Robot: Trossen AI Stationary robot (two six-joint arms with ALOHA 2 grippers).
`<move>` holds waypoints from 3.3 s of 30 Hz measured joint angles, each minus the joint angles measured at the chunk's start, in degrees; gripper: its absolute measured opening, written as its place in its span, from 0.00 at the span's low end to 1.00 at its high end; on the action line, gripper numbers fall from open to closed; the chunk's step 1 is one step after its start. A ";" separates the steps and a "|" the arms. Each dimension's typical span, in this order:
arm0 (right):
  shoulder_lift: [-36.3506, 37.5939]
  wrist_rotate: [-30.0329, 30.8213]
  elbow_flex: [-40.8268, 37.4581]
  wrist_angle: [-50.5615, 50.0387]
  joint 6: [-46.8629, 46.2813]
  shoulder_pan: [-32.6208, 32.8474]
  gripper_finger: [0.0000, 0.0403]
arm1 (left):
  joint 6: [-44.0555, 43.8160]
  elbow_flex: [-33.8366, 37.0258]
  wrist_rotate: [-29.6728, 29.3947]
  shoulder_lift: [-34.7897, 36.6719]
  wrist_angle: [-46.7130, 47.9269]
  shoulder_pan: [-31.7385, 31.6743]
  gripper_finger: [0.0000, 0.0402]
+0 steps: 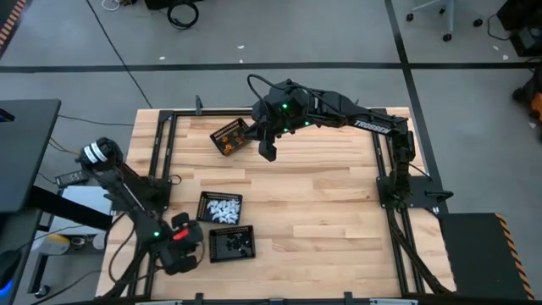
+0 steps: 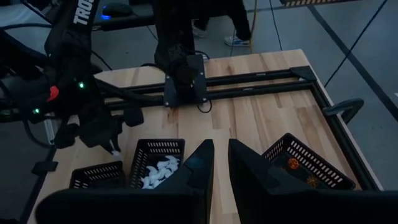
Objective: Sort Halloween decoration
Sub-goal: Put the white toy into the middle black bin, then return to Home Position
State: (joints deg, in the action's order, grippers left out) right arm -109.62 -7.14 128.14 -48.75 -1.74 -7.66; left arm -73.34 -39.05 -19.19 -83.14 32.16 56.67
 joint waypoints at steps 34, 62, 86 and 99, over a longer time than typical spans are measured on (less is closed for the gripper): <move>0.00 0.04 0.00 0.26 0.24 0.00 0.13 | 28.95 3.41 2.35 13.36 -3.51 -32.21 0.12; 3.76 -11.09 -0.57 -6.84 11.19 -4.42 0.04 | 29.19 4.44 8.24 25.62 -14.03 -44.29 0.36; 31.09 -19.75 -67.56 50.56 -4.05 -17.79 0.02 | 26.79 13.33 0.66 61.03 -15.27 -63.48 0.35; 44.13 -22.89 -98.11 81.56 -19.05 -28.18 0.02 | 30.71 20.69 -2.59 79.34 -14.58 -71.81 0.35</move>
State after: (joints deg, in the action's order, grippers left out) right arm -65.49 -30.03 30.03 32.81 -20.78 -35.84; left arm -42.63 -18.36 -21.78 -3.79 17.58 -15.14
